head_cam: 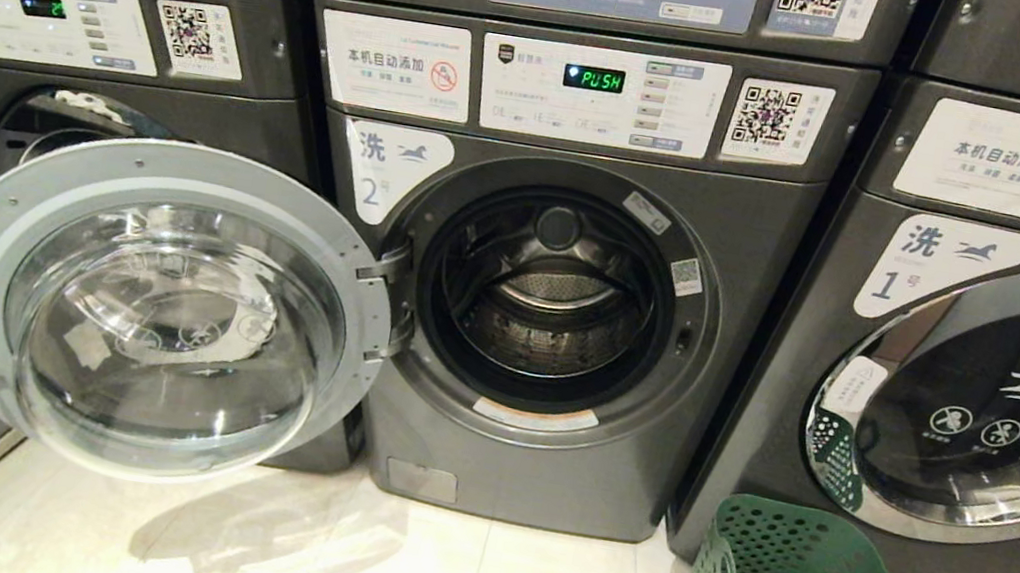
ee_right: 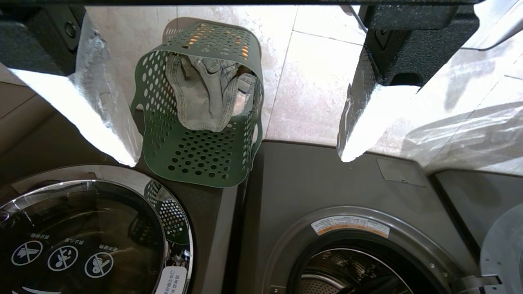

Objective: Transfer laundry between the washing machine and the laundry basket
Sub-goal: Close the washing machine door with the left hand

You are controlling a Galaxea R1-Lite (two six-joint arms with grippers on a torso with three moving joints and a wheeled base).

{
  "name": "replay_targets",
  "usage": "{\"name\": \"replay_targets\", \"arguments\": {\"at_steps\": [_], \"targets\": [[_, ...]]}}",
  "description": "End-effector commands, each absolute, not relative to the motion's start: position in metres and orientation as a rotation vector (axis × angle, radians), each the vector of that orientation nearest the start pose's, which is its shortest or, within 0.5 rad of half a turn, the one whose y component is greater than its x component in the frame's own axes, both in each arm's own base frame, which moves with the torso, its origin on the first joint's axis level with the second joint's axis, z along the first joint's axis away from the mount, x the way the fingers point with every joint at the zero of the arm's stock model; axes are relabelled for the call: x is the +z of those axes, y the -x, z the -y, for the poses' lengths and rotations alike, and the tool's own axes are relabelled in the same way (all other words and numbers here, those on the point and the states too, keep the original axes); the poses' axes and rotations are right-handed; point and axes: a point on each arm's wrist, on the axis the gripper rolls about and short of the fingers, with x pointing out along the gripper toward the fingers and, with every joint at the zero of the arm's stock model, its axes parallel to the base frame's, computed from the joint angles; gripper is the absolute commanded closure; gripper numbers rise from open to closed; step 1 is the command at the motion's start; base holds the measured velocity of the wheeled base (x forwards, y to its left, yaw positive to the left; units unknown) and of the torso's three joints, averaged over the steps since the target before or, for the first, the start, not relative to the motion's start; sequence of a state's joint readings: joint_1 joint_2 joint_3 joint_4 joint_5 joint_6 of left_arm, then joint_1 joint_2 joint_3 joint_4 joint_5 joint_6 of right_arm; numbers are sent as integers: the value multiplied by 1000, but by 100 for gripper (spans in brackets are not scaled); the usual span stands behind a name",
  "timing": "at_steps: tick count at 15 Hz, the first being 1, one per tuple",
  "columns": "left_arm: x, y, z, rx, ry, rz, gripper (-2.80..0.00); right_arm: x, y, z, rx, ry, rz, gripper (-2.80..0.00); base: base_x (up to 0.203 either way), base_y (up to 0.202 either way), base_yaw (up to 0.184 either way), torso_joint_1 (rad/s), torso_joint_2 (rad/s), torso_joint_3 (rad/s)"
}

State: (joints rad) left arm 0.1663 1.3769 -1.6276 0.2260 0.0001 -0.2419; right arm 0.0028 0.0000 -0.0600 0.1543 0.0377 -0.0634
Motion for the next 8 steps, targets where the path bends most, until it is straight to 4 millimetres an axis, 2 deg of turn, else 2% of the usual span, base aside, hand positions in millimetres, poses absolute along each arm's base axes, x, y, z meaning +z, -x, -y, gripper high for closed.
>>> {"name": "replay_targets", "arguments": {"at_steps": [1, 3, 4, 6, 8], "targets": [[357, -321, -106, 254, 298, -148, 0, 76, 28, -1, 44, 63, -95, -280, 0, 0, 0, 0, 0, 0], [336, -339, -165, 319, 306, -147, 0, 76, 28, -1, 37, 61, -96, -280, 0, 0, 0, 0, 0, 0], [330, -341, -185, 333, 304, -135, 0, 76, 28, 0, 20, 56, -96, -280, 0, 0, 0, 0, 0, 0], [319, -345, -201, 320, 313, -150, 0, 76, 28, 0, 20, 58, -96, -280, 0, 0, 0, 0, 0, 0], [302, -356, -210, 281, 332, -186, 0, 76, 28, 0, 18, 56, -96, -280, 0, 0, 0, 0, 0, 0]]}}
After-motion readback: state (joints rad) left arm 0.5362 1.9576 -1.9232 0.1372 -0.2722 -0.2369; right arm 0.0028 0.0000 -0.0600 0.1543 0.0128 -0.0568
